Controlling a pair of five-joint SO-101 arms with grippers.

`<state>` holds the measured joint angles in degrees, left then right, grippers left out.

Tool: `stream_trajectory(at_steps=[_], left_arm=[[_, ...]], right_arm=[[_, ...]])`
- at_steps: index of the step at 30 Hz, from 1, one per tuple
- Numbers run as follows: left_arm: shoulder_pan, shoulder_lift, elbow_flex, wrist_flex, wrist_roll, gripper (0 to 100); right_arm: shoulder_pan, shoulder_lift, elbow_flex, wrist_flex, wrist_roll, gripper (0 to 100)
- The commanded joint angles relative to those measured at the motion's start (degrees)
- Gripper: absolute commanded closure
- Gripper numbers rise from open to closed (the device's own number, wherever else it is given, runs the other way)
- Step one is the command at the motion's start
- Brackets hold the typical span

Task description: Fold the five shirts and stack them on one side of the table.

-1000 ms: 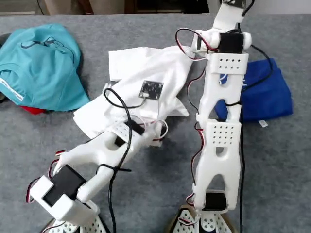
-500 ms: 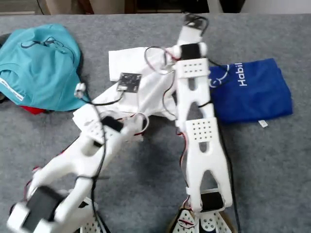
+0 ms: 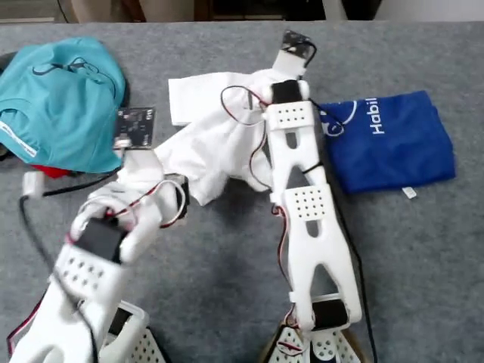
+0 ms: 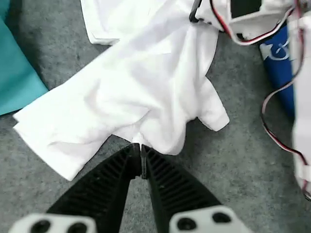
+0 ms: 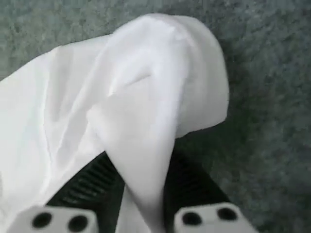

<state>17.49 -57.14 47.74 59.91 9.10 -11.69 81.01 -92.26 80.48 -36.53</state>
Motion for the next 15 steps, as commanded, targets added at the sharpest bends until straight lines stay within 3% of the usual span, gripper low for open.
stream_trajectory(at_steps=[1, 4, 9, 15], left_arm=[[-1.14, -5.05, -6.07, 5.45, -0.62, 98], [-3.52, -6.02, -8.44, 7.65, -0.62, 98], [-3.78, -4.44, -5.8, 7.38, -0.62, 98], [-7.56, -4.0, 0.18, 5.01, -3.34, 98]], right_arm=[[2.42, -4.18, -1.45, -1.67, -0.62, 99.5], [3.03, -6.73, -1.36, -1.49, -0.35, 99.5], [2.77, -9.54, -1.36, -1.14, 6.95, 95.6], [4.09, -16.48, -3.21, 9.76, 9.41, 50.5]])
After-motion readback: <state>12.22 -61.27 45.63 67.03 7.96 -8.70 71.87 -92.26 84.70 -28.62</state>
